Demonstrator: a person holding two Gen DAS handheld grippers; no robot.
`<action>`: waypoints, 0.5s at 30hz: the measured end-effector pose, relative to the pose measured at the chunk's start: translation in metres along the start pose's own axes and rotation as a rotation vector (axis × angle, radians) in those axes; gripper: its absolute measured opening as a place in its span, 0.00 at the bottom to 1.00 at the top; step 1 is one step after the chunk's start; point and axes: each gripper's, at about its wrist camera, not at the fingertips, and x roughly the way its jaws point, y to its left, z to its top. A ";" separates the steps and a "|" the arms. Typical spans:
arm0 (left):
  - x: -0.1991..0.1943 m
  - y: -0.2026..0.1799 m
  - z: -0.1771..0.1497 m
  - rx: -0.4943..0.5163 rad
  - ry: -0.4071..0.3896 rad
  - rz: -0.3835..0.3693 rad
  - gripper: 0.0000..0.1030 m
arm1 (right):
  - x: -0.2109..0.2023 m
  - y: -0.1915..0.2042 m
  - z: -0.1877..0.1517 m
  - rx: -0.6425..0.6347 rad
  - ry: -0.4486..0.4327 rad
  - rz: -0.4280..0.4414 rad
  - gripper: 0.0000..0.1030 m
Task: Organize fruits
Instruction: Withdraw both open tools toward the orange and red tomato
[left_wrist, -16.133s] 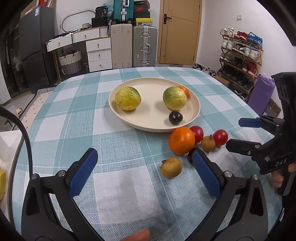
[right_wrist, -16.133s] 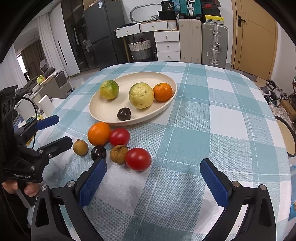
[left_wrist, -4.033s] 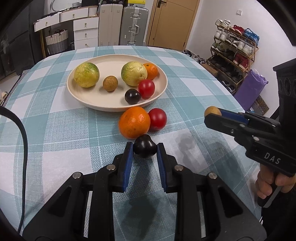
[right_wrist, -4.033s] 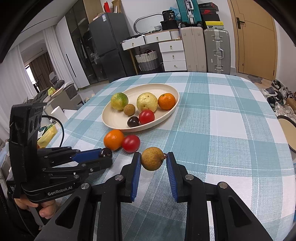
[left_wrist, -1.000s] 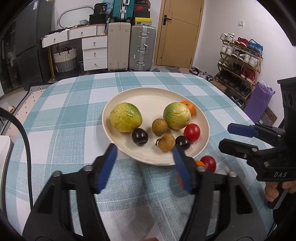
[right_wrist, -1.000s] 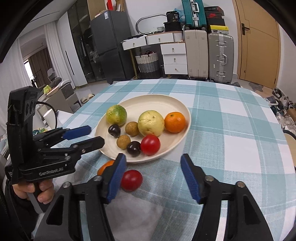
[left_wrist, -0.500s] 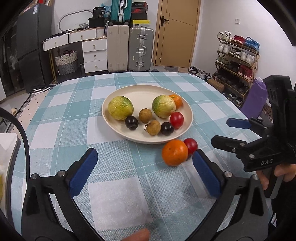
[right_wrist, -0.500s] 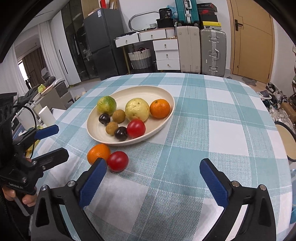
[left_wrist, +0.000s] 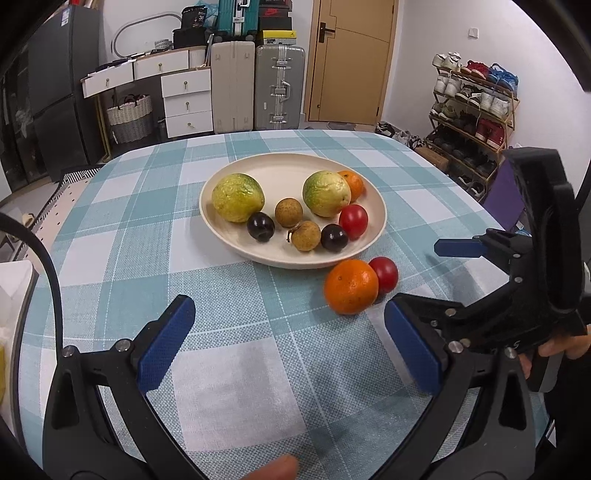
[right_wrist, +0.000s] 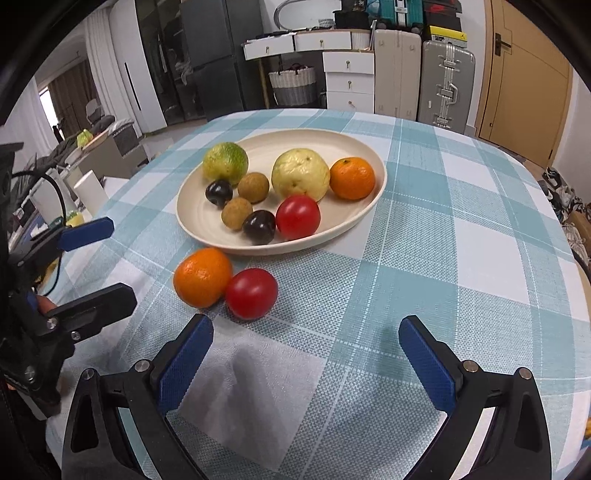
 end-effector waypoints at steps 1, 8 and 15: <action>0.000 0.001 0.000 -0.002 0.002 0.000 0.99 | 0.002 0.001 0.000 -0.006 0.007 -0.006 1.00; 0.005 0.004 0.000 -0.013 0.013 -0.001 0.99 | 0.009 0.007 0.002 -0.048 0.027 -0.043 1.00; 0.007 0.007 -0.001 -0.020 0.019 -0.002 0.99 | 0.015 0.008 0.009 -0.061 0.031 -0.053 1.00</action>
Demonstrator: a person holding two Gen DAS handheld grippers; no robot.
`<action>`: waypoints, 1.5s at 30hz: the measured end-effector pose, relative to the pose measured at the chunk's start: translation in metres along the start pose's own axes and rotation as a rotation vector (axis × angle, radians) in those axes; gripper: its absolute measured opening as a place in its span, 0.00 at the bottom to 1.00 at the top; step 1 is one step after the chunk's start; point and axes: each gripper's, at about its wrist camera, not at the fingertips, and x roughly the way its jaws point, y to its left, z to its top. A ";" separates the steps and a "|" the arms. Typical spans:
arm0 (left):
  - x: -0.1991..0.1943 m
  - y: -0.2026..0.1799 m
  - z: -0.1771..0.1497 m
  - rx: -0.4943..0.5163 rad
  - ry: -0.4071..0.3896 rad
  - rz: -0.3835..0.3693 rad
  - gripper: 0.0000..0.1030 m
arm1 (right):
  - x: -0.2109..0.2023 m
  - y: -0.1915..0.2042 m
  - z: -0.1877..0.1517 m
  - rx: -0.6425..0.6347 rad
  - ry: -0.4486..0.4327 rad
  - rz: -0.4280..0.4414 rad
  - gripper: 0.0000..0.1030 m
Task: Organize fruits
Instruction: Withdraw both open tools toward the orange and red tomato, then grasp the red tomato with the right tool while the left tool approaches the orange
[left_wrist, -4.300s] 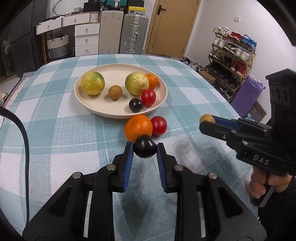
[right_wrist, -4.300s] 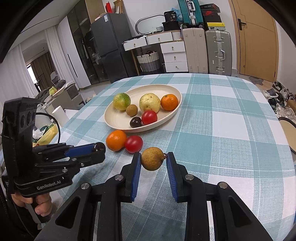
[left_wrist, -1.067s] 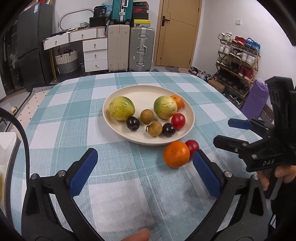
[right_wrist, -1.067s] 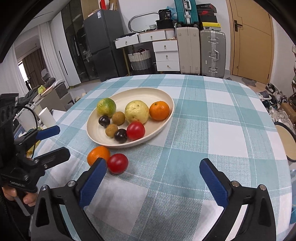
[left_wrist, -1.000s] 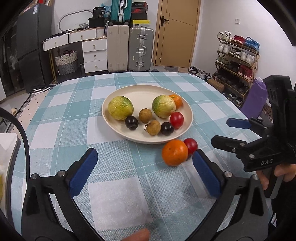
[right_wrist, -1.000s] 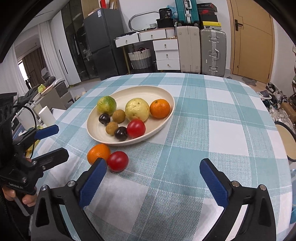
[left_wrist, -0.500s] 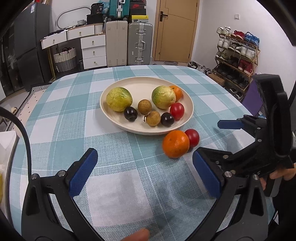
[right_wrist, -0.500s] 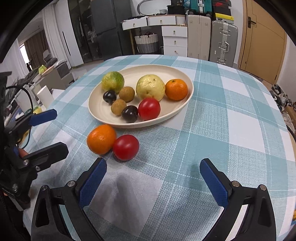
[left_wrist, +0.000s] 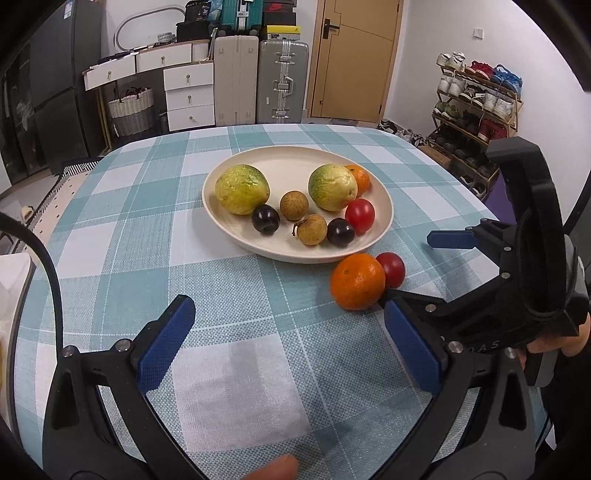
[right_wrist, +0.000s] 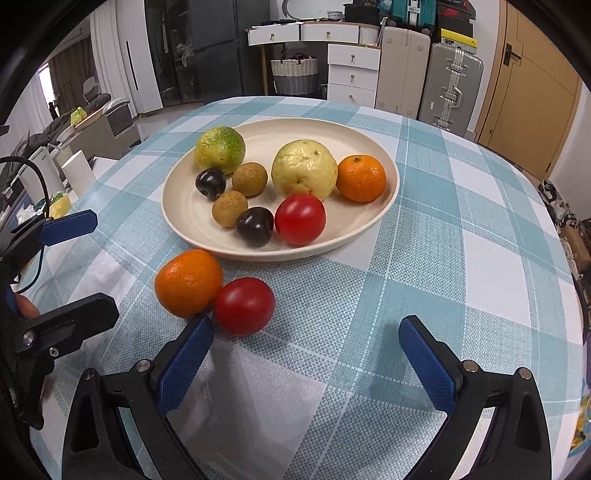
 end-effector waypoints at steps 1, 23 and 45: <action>0.000 0.000 0.000 0.000 0.001 0.000 0.99 | 0.000 0.001 0.000 -0.006 -0.002 0.002 1.00; 0.005 0.004 -0.001 -0.012 0.011 -0.003 0.99 | -0.011 0.023 -0.002 -0.129 -0.034 0.161 0.41; 0.004 0.003 -0.001 -0.005 0.012 -0.005 0.99 | -0.020 0.016 -0.010 -0.125 -0.049 0.154 0.30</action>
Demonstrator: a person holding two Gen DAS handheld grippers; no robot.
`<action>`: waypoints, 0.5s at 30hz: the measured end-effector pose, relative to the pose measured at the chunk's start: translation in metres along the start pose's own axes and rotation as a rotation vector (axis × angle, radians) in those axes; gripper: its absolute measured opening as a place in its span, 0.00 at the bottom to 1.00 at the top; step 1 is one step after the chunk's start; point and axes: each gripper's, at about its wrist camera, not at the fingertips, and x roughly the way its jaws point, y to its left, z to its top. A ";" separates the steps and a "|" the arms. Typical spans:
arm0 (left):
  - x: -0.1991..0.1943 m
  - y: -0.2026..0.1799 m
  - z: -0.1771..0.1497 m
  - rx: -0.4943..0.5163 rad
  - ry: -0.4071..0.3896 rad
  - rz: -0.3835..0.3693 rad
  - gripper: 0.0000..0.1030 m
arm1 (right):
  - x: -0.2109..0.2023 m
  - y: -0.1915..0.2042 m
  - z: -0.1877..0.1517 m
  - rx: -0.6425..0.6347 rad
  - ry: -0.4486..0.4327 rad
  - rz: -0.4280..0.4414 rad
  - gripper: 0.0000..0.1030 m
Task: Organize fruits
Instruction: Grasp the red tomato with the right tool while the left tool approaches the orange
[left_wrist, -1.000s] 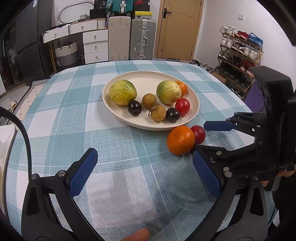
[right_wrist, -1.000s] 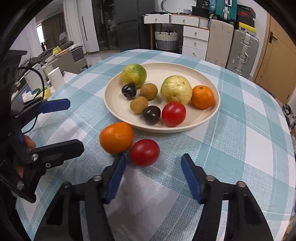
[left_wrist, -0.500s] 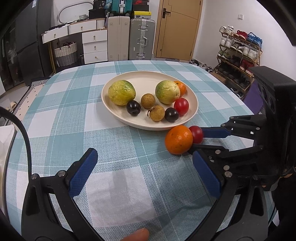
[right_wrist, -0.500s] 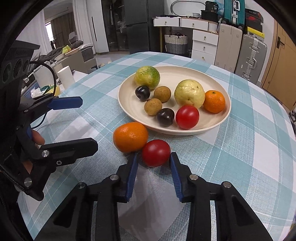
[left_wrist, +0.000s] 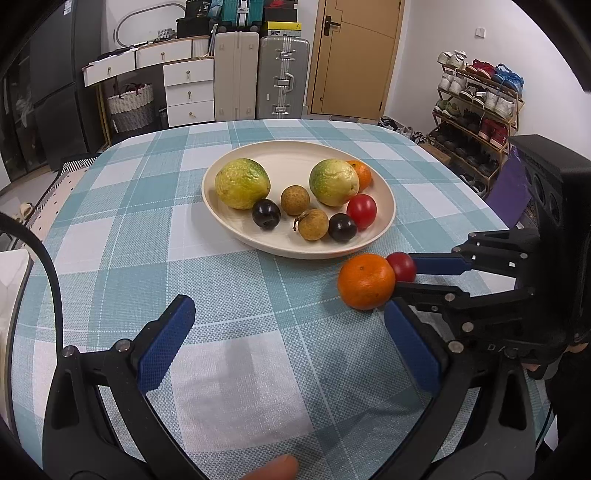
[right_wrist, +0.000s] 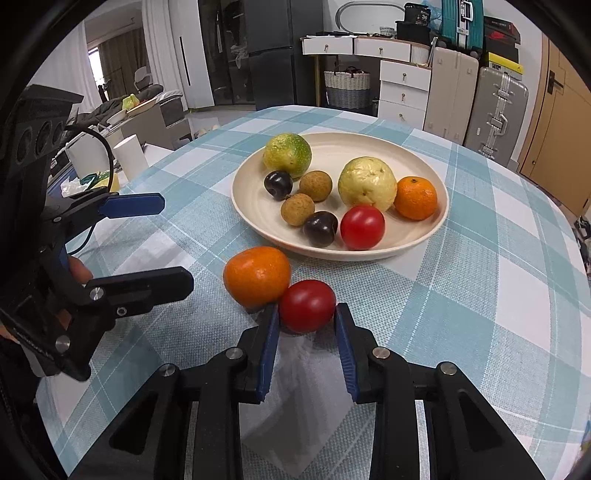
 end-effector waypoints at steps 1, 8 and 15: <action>0.000 0.000 0.000 0.000 0.000 0.000 0.99 | -0.002 -0.001 -0.002 0.000 0.001 -0.002 0.30; 0.000 -0.002 -0.001 0.006 0.001 0.000 0.99 | -0.004 -0.004 -0.004 -0.003 0.008 -0.004 0.32; 0.000 -0.003 -0.001 0.005 0.003 -0.001 0.99 | 0.004 -0.007 0.001 -0.026 0.019 -0.015 0.33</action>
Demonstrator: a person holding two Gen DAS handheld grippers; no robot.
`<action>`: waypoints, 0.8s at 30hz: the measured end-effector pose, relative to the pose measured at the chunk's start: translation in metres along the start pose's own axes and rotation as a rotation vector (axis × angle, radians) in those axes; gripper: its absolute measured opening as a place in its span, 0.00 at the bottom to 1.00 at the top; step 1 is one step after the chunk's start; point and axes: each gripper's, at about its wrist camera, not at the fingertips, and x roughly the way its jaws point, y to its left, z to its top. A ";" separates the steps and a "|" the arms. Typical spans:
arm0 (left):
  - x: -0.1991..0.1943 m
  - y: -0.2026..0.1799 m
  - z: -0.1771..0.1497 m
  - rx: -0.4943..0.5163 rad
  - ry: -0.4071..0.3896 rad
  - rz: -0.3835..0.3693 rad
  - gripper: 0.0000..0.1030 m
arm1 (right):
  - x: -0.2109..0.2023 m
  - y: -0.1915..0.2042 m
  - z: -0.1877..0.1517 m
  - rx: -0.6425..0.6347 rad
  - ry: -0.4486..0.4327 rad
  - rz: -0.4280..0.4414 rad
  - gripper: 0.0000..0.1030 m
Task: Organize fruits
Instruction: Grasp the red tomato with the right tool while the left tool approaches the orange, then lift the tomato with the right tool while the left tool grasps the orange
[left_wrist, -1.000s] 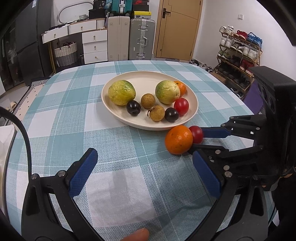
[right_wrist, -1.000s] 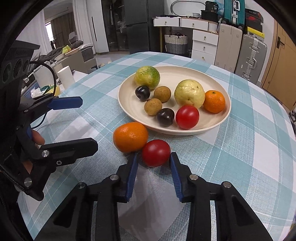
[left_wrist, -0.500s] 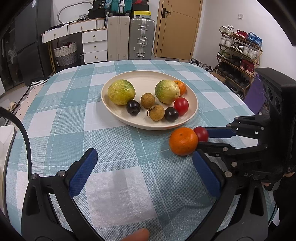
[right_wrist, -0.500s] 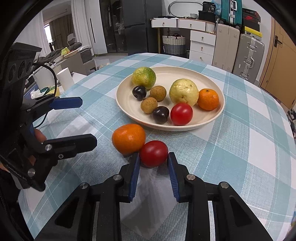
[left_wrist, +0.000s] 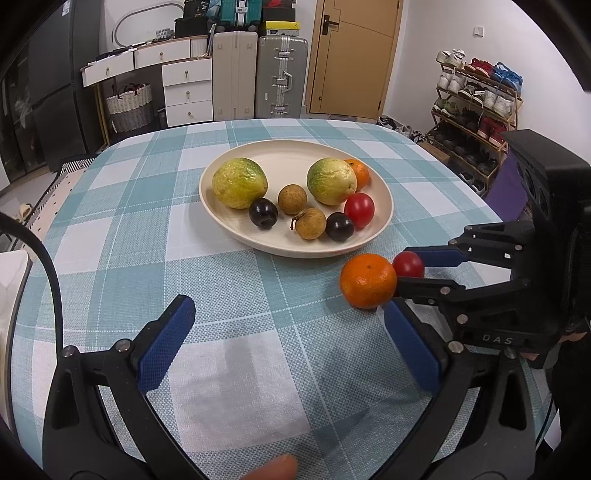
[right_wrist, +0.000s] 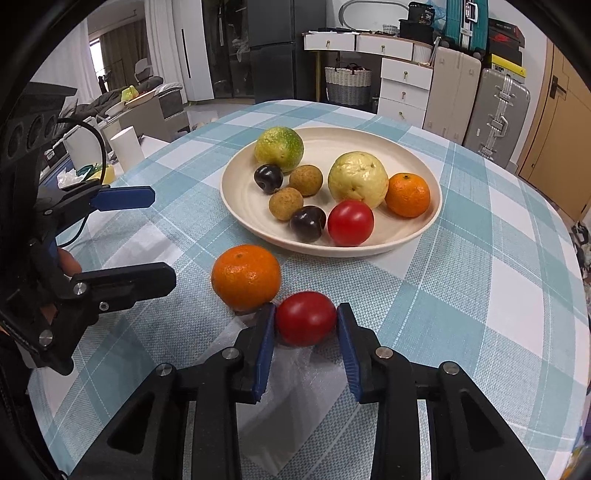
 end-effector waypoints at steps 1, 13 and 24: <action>0.000 0.000 0.000 0.000 0.000 0.000 0.99 | 0.000 -0.001 0.001 0.002 -0.001 0.005 0.33; 0.002 -0.002 0.000 -0.016 0.017 -0.034 0.99 | -0.024 -0.007 -0.012 0.114 -0.085 0.015 0.31; 0.022 -0.023 0.000 -0.014 0.076 -0.030 0.99 | -0.058 -0.015 -0.031 0.205 -0.182 0.010 0.31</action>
